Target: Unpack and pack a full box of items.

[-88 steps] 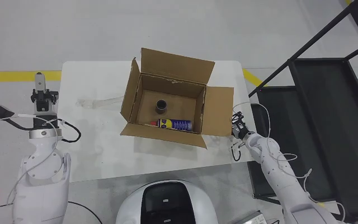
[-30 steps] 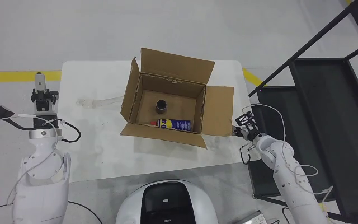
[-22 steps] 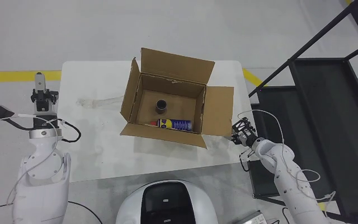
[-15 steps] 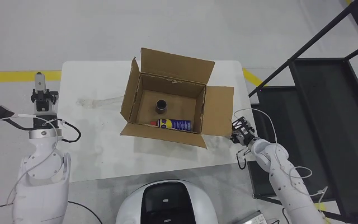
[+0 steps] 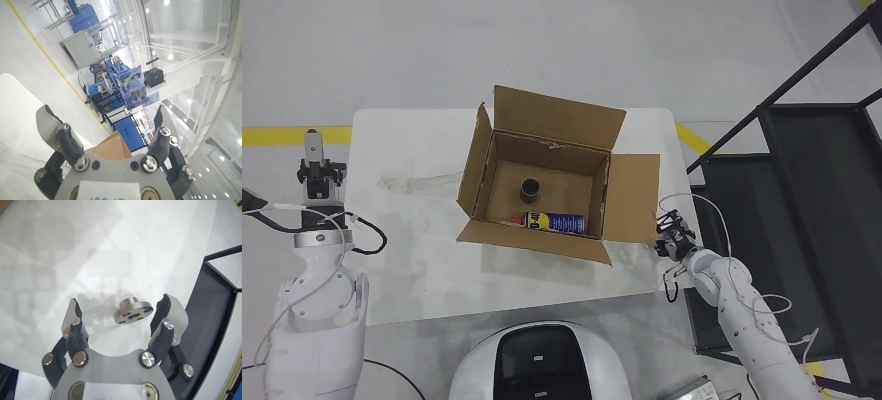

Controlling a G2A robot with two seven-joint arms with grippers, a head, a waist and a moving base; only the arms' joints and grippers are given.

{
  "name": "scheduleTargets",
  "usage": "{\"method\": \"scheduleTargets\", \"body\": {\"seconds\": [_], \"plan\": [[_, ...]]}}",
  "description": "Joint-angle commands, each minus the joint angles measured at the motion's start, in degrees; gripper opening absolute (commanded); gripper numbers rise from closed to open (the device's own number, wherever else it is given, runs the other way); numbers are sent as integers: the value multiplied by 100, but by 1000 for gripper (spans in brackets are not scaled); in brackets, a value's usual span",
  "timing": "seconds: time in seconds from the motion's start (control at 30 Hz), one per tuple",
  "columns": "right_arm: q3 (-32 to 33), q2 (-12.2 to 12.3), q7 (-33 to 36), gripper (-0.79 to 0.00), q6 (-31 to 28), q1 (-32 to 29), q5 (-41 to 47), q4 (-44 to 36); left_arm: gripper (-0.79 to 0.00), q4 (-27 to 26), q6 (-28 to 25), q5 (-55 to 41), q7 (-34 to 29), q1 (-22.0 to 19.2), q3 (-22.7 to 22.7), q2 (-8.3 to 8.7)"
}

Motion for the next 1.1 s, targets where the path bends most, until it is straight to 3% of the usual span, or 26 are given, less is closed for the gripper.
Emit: {"method": "scheduleTargets", "body": {"seconds": [0.0, 0.07, 0.27, 0.53, 0.57, 0.67, 1.07], "plan": [[26, 1, -4, -92, 3, -9, 55, 24, 0, 0, 0, 0, 0, 0, 0, 0], [58, 7, -7, -123, 3, -19, 67, 44, 0, 0, 0, 0, 0, 0, 0, 0], [77, 12, -4, -369, -4, -9, 66, 104, 0, 0, 0, 0, 0, 0, 0, 0], [75, 5, -31, -603, -35, 8, 179, 164, 0, 0, 0, 0, 0, 0, 0, 0], [82, 5, -41, -680, -31, 12, 197, 171, 0, 0, 0, 0, 0, 0, 0, 0], [123, 8, -115, -785, -40, 11, 264, 153, 0, 0, 0, 0, 0, 0, 0, 0], [543, 74, -459, -785, 62, -319, 316, -685, 0, 0, 0, 0, 0, 0, 0, 0]]}}
